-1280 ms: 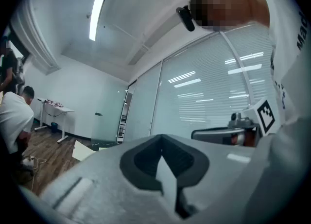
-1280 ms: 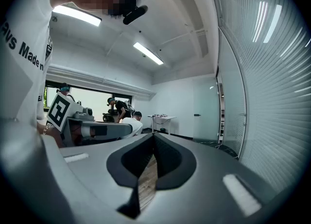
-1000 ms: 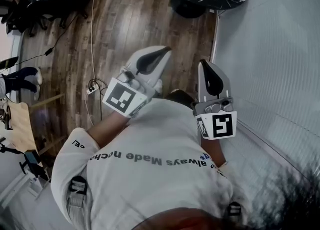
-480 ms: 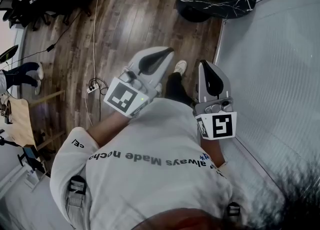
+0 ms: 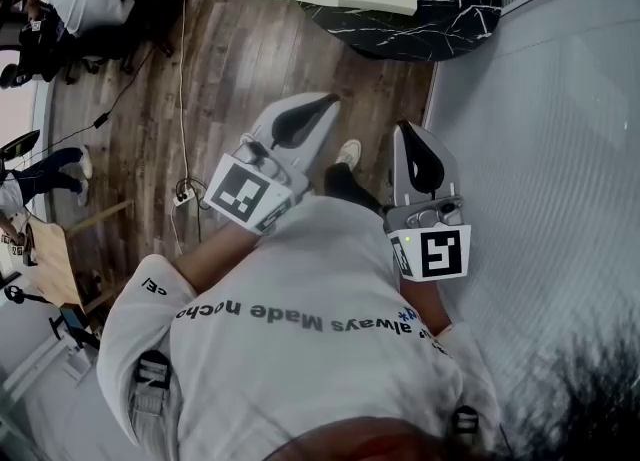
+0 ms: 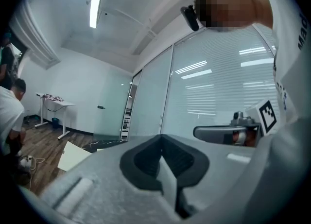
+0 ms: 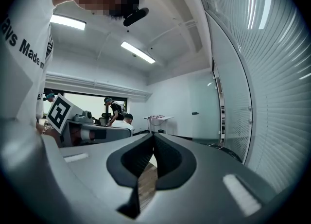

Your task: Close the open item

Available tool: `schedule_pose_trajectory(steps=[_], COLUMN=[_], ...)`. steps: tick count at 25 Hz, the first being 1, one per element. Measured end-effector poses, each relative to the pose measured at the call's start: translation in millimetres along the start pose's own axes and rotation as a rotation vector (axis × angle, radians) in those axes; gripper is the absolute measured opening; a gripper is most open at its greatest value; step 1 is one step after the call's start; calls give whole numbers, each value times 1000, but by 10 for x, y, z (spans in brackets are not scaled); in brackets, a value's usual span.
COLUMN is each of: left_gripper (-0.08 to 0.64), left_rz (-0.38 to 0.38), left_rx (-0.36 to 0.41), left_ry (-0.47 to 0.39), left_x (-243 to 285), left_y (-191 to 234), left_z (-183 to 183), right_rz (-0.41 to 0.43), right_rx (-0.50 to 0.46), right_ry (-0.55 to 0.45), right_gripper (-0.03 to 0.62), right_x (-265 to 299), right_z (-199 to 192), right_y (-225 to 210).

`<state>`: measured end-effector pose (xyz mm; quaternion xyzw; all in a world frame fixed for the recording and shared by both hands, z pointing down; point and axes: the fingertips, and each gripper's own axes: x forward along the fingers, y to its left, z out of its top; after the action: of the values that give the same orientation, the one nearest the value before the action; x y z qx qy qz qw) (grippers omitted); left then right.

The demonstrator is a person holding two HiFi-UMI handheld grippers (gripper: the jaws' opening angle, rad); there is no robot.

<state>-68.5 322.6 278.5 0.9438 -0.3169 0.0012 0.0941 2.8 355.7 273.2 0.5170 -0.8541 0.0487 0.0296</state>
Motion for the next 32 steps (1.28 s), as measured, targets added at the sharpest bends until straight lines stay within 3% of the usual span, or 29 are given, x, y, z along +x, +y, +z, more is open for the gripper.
schedule_pose_trajectory(steps=[8,21,32], left_gripper=[3,3,3], left_rz=[56,102,128], left_rx=[-17,-33,-67], left_ry=[2,8,-17], left_x=[885,1451,1956], left_y=[278,785,2072], left_z=[11,-14,162], right_rz=[29,74,118], right_rx=[-3,1,-47], right_ry=[21,35,71], right_gripper=[0,0,0], right_x=[354,983,2423], right_z=[20,-56,62], right_y=[-879,-1355,-1662])
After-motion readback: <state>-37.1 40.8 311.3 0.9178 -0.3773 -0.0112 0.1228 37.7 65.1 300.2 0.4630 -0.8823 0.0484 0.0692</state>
